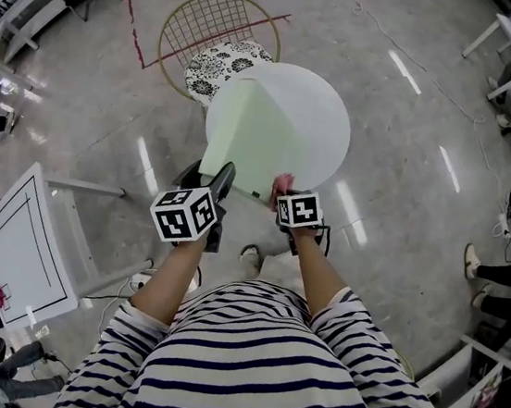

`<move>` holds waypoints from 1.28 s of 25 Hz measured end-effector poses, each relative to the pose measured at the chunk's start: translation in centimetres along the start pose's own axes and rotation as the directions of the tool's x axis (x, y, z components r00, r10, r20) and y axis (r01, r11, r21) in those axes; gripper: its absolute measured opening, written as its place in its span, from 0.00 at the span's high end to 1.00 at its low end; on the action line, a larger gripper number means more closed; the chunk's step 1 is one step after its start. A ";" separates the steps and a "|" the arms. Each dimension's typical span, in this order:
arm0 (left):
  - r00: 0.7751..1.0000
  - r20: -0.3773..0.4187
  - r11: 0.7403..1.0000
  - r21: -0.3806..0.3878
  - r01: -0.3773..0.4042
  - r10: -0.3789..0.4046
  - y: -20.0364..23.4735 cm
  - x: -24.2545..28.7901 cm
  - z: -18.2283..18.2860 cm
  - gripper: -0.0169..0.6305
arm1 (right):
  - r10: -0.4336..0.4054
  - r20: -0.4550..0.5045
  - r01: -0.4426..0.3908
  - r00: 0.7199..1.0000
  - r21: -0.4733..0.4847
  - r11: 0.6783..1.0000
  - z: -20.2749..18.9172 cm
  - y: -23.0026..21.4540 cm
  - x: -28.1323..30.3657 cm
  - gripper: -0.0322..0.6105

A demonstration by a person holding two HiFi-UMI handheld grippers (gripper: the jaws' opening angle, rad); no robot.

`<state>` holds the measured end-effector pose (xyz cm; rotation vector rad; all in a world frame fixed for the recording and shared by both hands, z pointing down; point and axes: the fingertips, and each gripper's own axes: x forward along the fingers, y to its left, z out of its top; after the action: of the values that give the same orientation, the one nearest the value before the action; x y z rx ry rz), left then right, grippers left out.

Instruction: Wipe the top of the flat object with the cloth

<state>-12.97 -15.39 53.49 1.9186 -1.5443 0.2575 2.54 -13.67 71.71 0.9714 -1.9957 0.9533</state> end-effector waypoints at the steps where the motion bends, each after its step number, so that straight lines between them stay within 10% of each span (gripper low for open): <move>1: 1.000 0.000 1.000 -0.001 0.001 -0.001 0.0 0.0 0.0 0.52 | -0.017 0.013 0.017 1.000 0.010 1.000 0.5 -0.3 -0.5 0.87; 6: 1.000 0.006 1.000 0.001 0.003 -0.003 0.2 0.2 0.1 0.52 | -0.015 0.219 0.003 0.976 0.056 0.998 6.3 -0.4 -5.7 0.87; 15: 1.000 0.007 1.000 0.017 0.009 -0.009 0.0 0.4 0.1 0.52 | 0.281 0.556 -0.256 0.782 -0.125 0.959 18.2 8.3 -14.1 0.87; 32: 1.000 0.003 0.999 0.041 0.005 -0.005 -0.7 0.3 0.2 0.52 | 0.255 0.467 -0.203 0.847 -0.159 0.966 17.3 9.6 -9.6 0.87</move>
<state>-12.31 -15.73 53.22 1.9547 -1.5469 0.2860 -5.78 -20.83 52.67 0.9983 -2.6063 0.7663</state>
